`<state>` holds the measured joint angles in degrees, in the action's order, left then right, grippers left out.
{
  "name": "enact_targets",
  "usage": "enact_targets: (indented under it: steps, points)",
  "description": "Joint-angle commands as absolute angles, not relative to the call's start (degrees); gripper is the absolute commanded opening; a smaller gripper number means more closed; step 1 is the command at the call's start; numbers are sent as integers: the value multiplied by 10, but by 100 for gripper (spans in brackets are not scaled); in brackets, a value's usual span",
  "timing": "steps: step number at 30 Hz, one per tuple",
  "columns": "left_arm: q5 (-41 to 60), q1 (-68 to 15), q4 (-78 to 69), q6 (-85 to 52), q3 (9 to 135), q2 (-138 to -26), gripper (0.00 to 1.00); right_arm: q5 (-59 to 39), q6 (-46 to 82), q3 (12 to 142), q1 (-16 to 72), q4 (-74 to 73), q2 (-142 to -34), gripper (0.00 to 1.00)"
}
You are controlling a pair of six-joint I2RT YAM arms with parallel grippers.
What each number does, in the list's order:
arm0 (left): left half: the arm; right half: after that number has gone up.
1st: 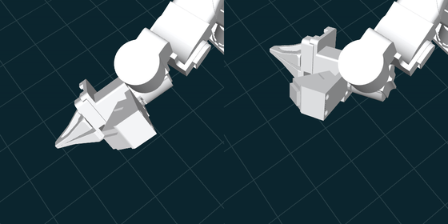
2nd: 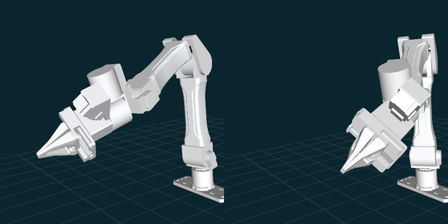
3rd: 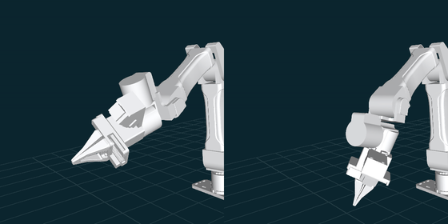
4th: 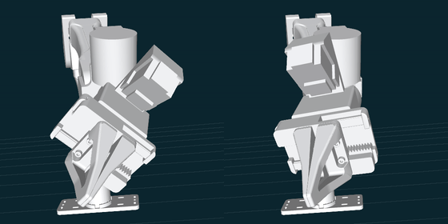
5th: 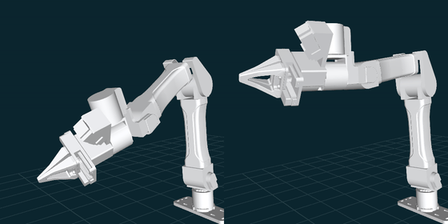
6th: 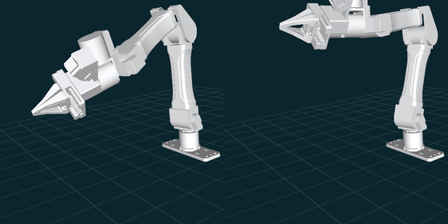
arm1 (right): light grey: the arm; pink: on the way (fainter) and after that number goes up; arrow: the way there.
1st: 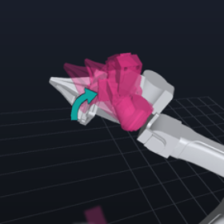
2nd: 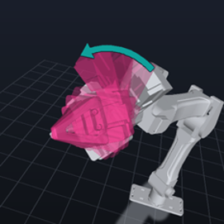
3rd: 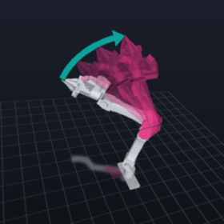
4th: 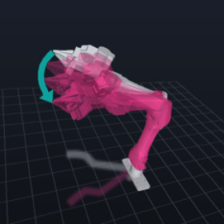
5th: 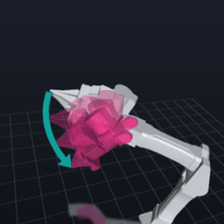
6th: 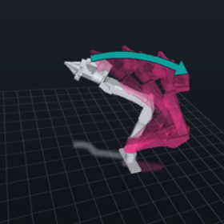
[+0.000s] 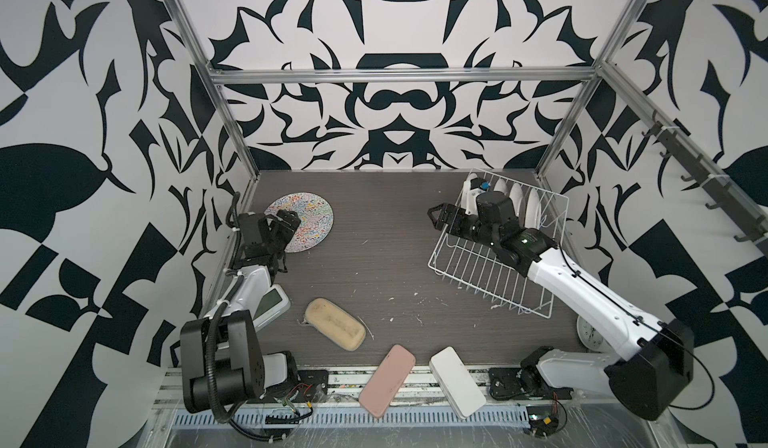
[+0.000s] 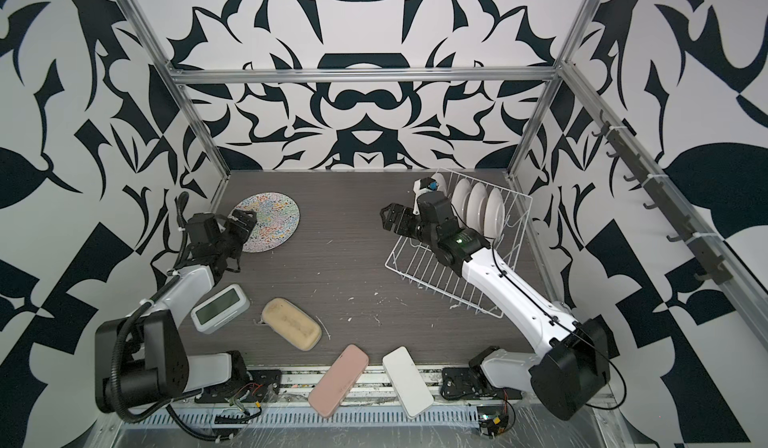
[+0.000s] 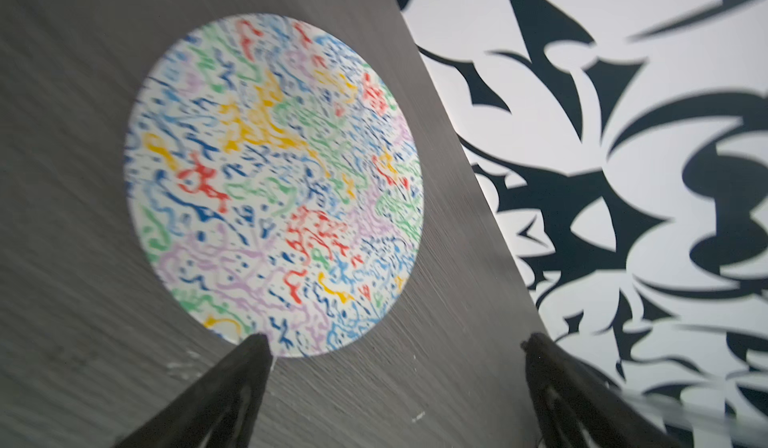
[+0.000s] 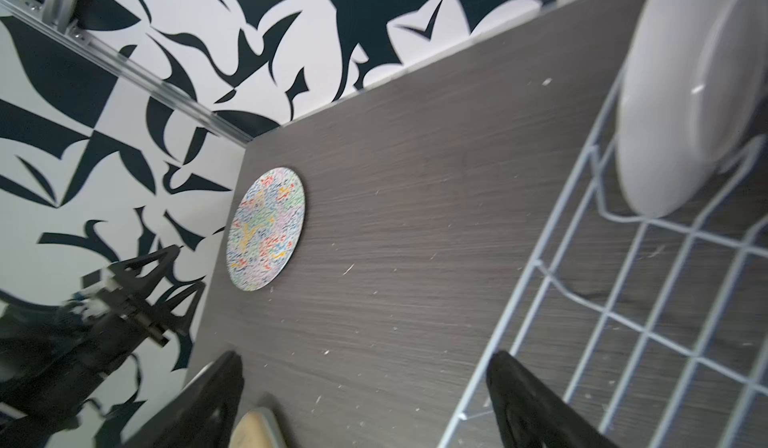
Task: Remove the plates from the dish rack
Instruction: 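Open and raise the left gripper while the right gripper reaches into the rack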
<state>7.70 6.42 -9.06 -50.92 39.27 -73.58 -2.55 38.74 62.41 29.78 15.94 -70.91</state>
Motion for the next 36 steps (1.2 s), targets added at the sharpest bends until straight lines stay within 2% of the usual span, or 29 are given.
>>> enact_targets:
  steps: [1,3,9,13,27,33,34,36]
  points:
    - [63,22,-55,-451,397,-702,99,43,318,646,301,201,-674,96]
    - [59,-1,-56,-448,387,-689,99,73,305,643,301,220,-659,96]
    - [52,-41,-58,-425,357,-656,100,247,300,626,301,261,-627,90]
    - [68,-44,-58,-428,336,-639,99,292,292,627,301,262,-643,90]
    - [68,-93,-53,-436,320,-601,100,498,273,694,301,278,-822,92]
    - [67,-109,-78,-441,310,-603,100,572,289,776,301,353,-925,94]
    - [69,-110,-79,-441,309,-606,100,573,288,790,302,364,-941,93]
    - [76,-110,-83,-442,305,-609,100,588,292,813,301,389,-964,81]
